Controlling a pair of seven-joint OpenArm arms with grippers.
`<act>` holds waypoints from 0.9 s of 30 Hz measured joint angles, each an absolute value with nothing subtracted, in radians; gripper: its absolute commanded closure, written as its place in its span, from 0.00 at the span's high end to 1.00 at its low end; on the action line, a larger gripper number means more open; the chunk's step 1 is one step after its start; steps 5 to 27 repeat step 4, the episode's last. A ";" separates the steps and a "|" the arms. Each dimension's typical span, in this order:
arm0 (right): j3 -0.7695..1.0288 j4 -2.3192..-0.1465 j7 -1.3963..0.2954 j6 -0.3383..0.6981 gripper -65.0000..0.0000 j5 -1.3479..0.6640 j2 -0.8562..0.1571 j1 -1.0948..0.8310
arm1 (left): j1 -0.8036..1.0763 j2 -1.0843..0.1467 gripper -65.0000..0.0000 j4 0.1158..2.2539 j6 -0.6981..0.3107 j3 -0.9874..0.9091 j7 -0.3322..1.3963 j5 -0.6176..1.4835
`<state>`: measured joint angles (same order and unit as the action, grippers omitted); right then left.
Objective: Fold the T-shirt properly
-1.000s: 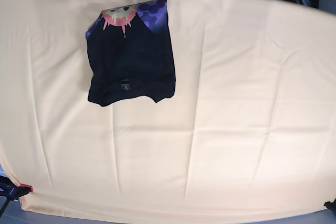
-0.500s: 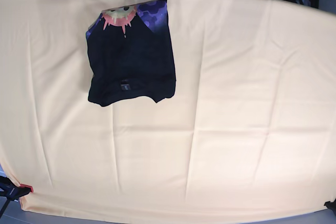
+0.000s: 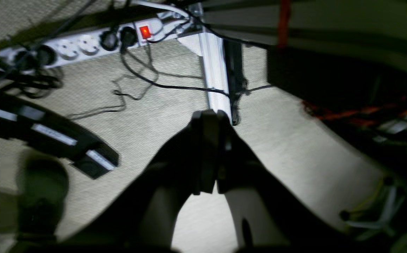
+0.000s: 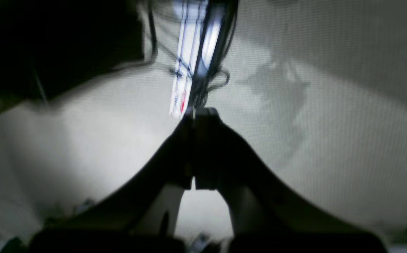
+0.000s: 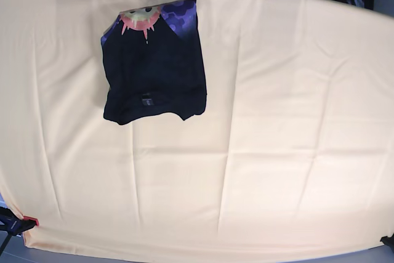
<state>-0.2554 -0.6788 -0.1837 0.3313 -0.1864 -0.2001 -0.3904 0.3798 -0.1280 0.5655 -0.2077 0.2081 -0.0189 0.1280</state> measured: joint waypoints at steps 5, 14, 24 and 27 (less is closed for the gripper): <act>-0.309 -0.680 -0.130 0.246 0.00 -0.127 -0.134 -0.368 | 0.382 -0.056 0.00 0.562 -0.134 0.236 -0.015 0.191; -0.309 -0.680 -0.130 0.246 0.00 -0.127 -0.134 -0.368 | 0.382 -0.056 0.00 0.562 -0.134 0.236 -0.015 0.191; -0.309 -0.680 -0.130 0.246 0.00 -0.127 -0.134 -0.368 | 0.382 -0.056 0.00 0.562 -0.134 0.236 -0.015 0.191; -0.309 -0.680 -0.130 0.246 0.00 -0.127 -0.134 -0.368 | 0.382 -0.056 0.00 0.562 -0.134 0.236 -0.015 0.191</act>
